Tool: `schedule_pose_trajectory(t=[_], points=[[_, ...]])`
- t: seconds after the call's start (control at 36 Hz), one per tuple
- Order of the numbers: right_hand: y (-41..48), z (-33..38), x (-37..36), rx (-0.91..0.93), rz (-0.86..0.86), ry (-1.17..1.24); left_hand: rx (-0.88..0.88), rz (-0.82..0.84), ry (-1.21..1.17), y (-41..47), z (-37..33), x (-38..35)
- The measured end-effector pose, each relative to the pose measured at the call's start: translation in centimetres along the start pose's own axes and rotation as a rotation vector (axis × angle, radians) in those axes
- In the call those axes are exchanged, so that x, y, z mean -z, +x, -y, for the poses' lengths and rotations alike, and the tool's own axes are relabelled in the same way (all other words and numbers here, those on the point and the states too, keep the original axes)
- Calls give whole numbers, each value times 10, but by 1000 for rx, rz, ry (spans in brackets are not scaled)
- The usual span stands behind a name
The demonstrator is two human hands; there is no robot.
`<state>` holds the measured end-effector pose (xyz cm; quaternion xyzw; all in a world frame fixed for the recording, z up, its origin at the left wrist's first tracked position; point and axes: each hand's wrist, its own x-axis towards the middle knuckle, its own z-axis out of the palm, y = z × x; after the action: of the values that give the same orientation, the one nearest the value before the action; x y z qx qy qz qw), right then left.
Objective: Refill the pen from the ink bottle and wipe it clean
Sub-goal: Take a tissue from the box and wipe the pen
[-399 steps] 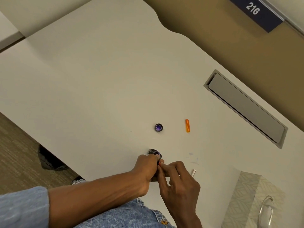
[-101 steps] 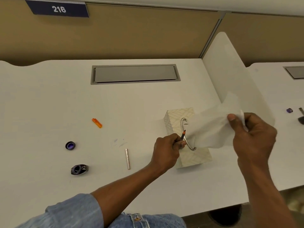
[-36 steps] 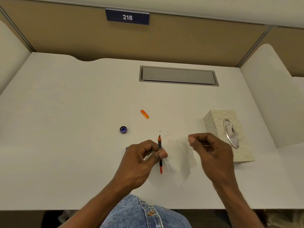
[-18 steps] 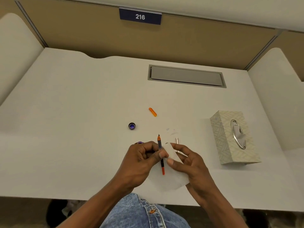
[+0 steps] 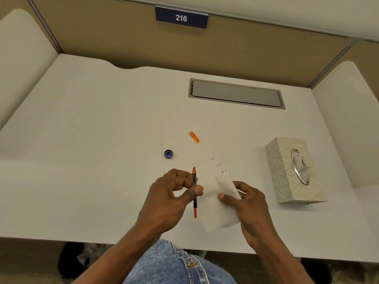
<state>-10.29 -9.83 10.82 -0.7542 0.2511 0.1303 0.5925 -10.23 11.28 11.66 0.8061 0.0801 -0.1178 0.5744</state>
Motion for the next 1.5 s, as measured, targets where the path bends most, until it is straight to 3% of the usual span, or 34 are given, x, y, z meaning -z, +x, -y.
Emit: schedule_pose_trajectory(t=[0.22,0.36,0.64,0.83,1.03,1.19,1.5], points=[[-3,6,-6,-29,120,192,66,101,27,-4,-1,-4],[-3,11,-5,-29,202,265,128,79,-93,-4,-2,-3],[-9,5,-13,353,-64,-174,269,41,-300,0,1,-3],[-15,-2,-29,263,-110,71,325,10,-368,2,-2,-4],[-12,0,-31,102,-68,245,304,98,-169,1,-2,-3],[-5,5,-32,72,-97,232,198,95,235,-4,-12,1],[-12,11,-35,-62,86,330,164,26,377,-1,-3,-3]])
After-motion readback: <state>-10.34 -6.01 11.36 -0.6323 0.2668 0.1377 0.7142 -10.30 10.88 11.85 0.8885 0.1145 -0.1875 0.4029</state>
